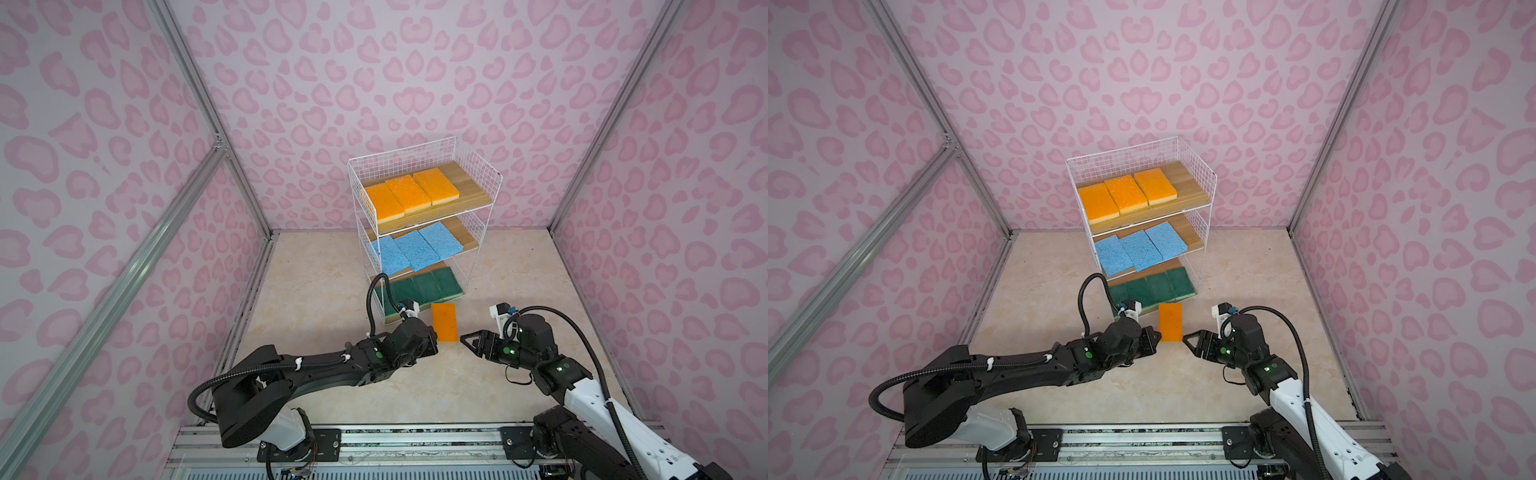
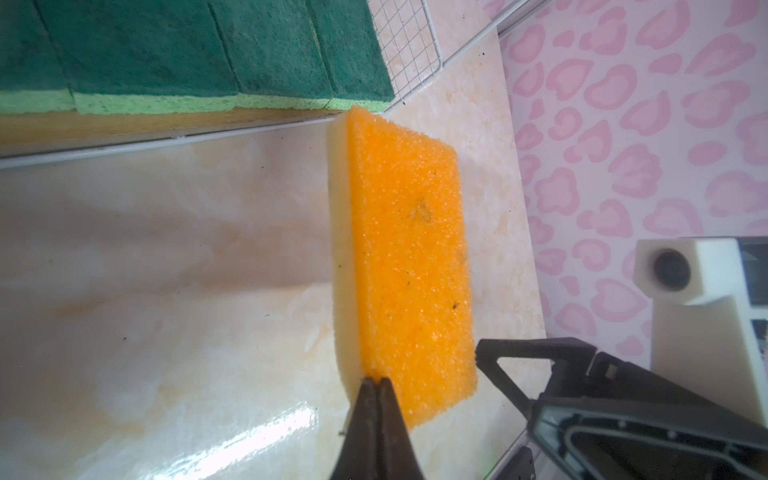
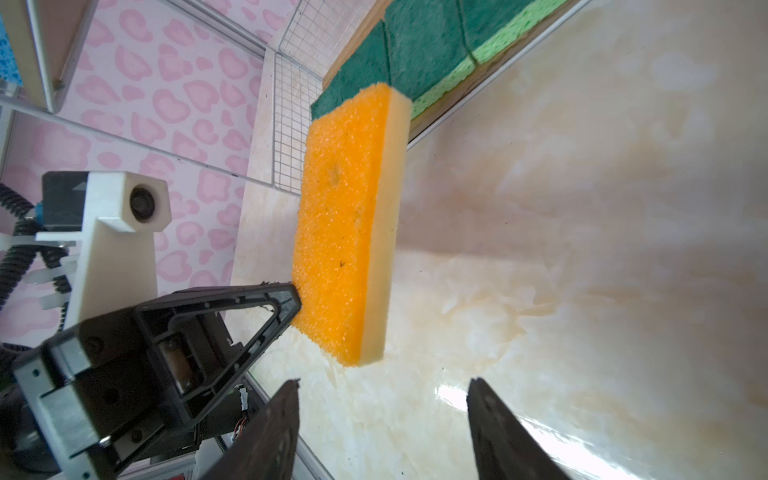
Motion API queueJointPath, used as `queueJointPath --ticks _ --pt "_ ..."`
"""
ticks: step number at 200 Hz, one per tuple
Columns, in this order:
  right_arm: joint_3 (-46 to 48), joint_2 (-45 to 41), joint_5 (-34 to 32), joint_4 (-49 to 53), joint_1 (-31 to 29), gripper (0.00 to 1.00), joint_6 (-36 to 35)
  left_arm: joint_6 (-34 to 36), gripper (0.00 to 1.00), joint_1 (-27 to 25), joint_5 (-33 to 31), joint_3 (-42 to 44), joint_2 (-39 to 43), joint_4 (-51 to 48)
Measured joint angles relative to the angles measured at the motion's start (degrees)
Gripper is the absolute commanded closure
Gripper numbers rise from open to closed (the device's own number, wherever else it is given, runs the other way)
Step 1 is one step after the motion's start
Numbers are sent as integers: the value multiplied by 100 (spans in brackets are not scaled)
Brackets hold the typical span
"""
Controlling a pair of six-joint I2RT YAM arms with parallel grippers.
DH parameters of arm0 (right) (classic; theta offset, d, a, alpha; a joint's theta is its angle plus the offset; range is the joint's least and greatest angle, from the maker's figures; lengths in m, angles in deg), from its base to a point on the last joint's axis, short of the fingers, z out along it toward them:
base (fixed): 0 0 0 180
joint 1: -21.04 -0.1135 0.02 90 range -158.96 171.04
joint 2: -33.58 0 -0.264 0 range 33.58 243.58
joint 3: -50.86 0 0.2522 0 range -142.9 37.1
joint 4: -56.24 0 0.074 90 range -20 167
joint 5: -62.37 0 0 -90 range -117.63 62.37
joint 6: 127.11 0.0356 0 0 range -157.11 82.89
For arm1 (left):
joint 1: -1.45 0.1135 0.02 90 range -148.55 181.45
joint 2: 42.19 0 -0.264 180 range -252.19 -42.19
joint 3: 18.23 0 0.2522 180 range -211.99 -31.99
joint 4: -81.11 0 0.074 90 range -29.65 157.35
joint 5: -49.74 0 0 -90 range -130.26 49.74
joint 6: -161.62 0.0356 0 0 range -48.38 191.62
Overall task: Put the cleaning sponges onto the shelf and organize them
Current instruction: 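Hold the sponge upright with the left gripper while the right gripper grasps its edge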
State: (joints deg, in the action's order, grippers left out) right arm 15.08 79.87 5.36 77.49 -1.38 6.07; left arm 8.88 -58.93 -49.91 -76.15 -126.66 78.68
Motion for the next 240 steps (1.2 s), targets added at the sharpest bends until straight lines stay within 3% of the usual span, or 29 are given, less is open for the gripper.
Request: queueJointPath --ticks 18,65,116,137,181,203,240 --pt "2 136 -2 -262 -186 38 177 -63 96 0 -63 9 74 2" --pt "-17 538 9 -896 -400 60 507 -214 96 4 -111 35 129 39" --pt "-146 796 55 -1134 -448 60 595 -315 96 0 -129 68 234 81" --pt "-146 815 35 -1222 -448 64 669 -317 96 0 -129 68 262 81" --pt "-170 894 -63 -1357 -448 91 745 -315 96 2 -129 92 306 146" --pt "-282 953 -87 -1366 -448 100 763 -313 96 0 -142 146 389 208" --pt "-369 964 -57 -1322 -455 100 695 -260 95 -17 -216 234 549 243"
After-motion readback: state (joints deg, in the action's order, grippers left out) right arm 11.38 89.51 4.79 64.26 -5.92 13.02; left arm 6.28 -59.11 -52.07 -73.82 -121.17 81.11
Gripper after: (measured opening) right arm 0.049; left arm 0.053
